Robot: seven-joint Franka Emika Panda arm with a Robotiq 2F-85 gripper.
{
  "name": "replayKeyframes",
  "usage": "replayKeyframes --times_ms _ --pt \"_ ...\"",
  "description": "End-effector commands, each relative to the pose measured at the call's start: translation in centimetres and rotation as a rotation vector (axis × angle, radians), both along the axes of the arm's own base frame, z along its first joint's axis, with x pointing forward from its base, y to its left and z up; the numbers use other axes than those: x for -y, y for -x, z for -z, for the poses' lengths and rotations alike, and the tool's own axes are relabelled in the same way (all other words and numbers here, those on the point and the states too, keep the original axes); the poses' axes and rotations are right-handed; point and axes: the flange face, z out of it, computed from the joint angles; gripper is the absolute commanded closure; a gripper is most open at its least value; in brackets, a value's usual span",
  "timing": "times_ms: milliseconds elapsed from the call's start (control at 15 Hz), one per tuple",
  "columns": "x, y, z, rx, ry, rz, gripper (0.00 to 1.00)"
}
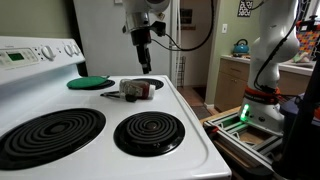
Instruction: Flip the ketchup bottle over on the stovetop
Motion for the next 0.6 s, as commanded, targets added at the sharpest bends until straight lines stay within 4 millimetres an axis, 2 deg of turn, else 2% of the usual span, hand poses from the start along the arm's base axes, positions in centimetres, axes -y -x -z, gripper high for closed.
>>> replayKeyframes --times_ms 0,533 --pt "0.0 -0.7 0.8 0.000 -0.003 0.032 0.00" --pt "-1.4 -2.2 3.6 0.017 -0.060 0.121 0.00"
